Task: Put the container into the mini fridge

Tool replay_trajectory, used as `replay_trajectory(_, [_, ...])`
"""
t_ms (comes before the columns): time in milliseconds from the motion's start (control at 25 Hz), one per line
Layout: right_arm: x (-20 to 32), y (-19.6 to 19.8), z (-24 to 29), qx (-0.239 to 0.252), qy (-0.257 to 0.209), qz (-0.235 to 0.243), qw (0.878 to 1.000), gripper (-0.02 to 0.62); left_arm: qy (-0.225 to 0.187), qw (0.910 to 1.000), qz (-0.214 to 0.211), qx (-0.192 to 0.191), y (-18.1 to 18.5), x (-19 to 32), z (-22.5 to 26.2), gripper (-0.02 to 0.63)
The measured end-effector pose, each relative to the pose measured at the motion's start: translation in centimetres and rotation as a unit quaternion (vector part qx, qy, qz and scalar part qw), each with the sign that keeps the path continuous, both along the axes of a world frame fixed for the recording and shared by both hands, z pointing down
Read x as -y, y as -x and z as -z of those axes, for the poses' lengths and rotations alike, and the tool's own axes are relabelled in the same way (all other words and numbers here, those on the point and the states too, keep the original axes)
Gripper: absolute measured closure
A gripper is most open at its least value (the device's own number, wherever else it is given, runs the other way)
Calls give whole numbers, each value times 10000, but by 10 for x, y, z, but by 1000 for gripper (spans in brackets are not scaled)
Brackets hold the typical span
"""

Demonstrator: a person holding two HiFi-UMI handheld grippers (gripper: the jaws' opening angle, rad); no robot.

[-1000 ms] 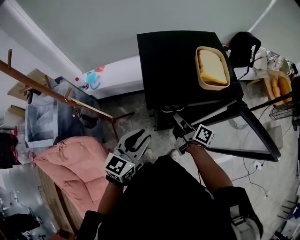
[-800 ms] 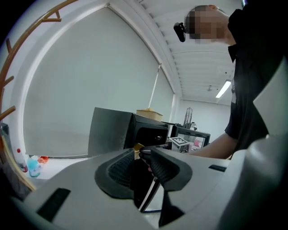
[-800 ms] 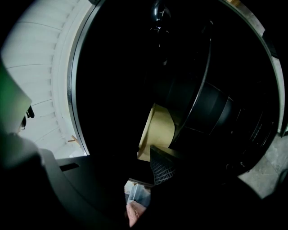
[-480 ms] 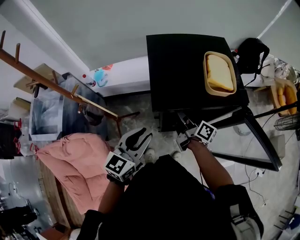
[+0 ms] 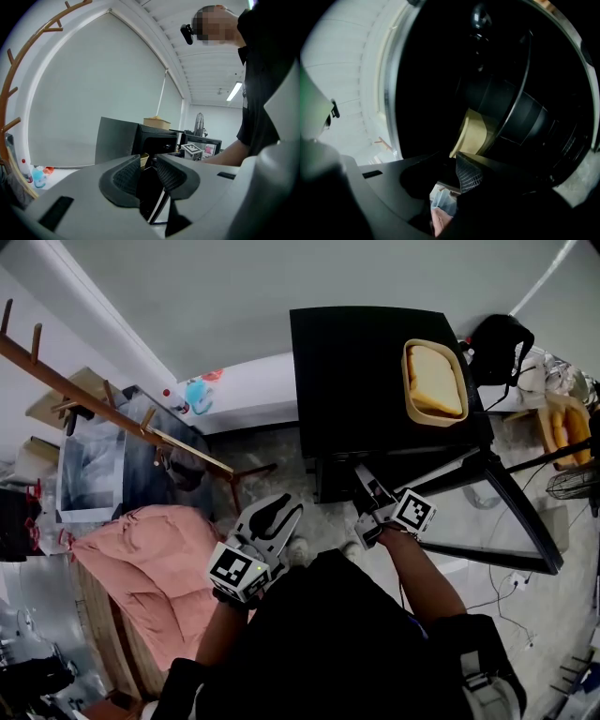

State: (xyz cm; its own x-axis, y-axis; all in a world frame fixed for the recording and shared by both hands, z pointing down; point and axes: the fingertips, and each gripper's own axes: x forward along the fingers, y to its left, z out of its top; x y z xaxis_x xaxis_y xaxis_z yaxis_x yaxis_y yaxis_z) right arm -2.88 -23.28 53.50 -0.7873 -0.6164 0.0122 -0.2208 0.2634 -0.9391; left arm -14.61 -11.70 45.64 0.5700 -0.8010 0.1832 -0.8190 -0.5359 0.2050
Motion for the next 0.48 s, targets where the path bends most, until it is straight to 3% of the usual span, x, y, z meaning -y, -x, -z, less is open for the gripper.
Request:
replay_trajectory(200, [-18, -17, 26, -501, -686, 26, 9964, 495, -140, 9996, -258, -54, -15, 4, 7, 491])
replay_trajectory(480, [-44, -53, 74, -1085, -1544, -314, 9815, 510, -426, 9954, -812, -288, -51, 13, 28, 494])
